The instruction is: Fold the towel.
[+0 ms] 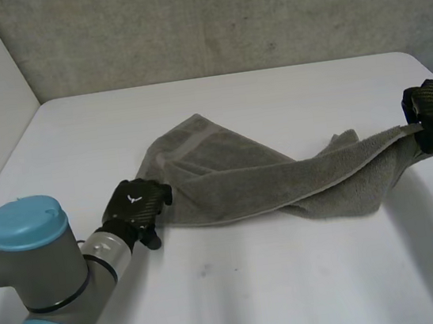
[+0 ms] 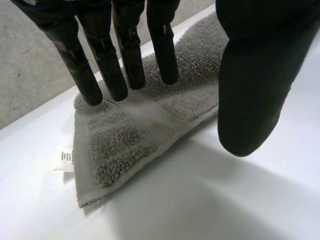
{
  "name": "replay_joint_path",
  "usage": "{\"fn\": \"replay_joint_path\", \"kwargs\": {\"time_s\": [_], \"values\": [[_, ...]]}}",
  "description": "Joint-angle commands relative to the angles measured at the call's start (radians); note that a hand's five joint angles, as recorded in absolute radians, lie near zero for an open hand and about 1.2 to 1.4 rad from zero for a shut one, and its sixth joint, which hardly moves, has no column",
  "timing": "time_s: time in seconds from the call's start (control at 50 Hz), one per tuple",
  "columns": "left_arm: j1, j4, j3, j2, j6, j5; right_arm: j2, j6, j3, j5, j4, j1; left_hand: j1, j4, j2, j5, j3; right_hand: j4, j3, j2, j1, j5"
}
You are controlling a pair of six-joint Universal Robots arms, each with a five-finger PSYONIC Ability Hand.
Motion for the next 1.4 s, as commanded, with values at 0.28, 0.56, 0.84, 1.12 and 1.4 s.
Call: {"fn": "replay_joint_path", "kwargs": {"time_s": [0.28, 0.56, 0.84, 1.12, 1.4], "values": [[-0.002, 0.059, 0.117, -0.132, 0.004, 0.001, 0.023, -0.005, 0.005, 0.0, -0.002, 0.001, 0.106, 0.107, 0.105, 0.103, 0.105, 0.059, 0.062, 0.061, 0.066, 0.053], [-0.002, 0.06, 0.193, -0.194, 0.006, -0.001, 0.036, -0.005, 0.002, 0.0, -0.005, 0.001, 0.226, 0.226, 0.225, 0.223, 0.225, 0.059, 0.062, 0.061, 0.066, 0.053], [-0.002, 0.06, 0.228, -0.221, 0.004, -0.011, 0.048, -0.007, 0.002, 0.0, -0.005, 0.001, 0.543, 0.544, 0.543, 0.54, 0.543, 0.059, 0.062, 0.061, 0.066, 0.053], [0.005, 0.043, 0.125, -0.109, 0.013, -0.001, 0.049, -0.008, 0.002, 0.0, -0.003, 0.001, 0.027, 0.027, 0.026, 0.023, 0.026, 0.059, 0.062, 0.061, 0.066, 0.053], [0.083, 0.003, 0.102, -0.102, 0.093, -0.001, 0.055, -0.008, 0.005, 0.0, -0.002, 0.001, 0.05, 0.051, 0.049, 0.047, 0.05, 0.059, 0.062, 0.061, 0.066, 0.053]]}}
